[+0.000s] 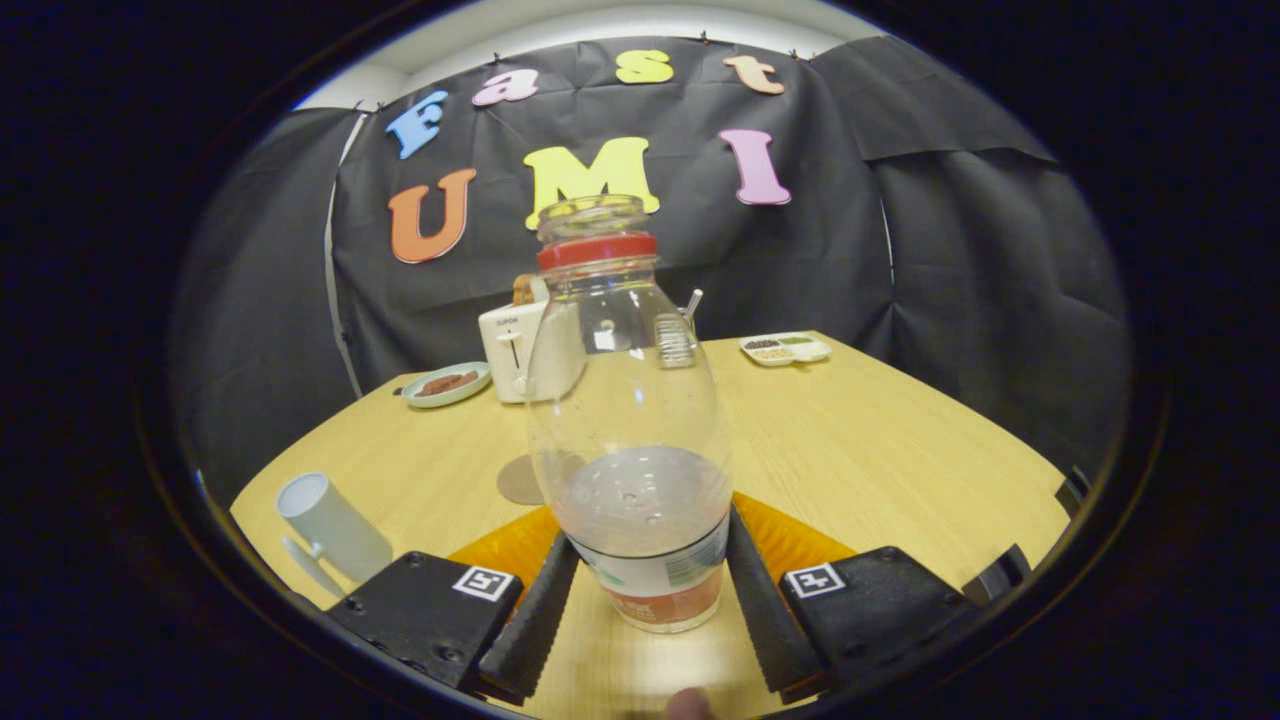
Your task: Take the bottle from table, then pour the juice into the cup, finally place the bottle on the coaster
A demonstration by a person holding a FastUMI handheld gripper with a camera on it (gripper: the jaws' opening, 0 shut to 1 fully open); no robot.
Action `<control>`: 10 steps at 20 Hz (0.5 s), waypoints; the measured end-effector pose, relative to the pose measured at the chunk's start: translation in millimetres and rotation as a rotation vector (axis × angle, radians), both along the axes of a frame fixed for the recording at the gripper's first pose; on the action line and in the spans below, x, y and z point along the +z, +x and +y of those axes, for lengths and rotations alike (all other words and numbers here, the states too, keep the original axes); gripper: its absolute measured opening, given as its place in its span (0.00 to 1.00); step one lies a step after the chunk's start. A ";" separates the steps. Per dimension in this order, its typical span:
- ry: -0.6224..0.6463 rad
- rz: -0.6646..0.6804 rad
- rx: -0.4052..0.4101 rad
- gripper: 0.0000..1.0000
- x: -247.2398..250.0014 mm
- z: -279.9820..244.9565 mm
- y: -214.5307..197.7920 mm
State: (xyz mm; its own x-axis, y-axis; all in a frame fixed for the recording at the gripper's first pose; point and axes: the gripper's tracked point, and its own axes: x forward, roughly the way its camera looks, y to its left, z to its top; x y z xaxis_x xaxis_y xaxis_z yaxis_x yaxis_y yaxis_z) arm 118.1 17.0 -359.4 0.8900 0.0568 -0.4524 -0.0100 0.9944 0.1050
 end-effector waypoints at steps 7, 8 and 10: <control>-0.122 -0.031 0.084 0.78 24.2 21.7 0.1; -0.155 -0.042 0.102 0.78 29.0 26.5 1.3; -0.241 -0.051 0.132 0.77 33.1 33.6 5.5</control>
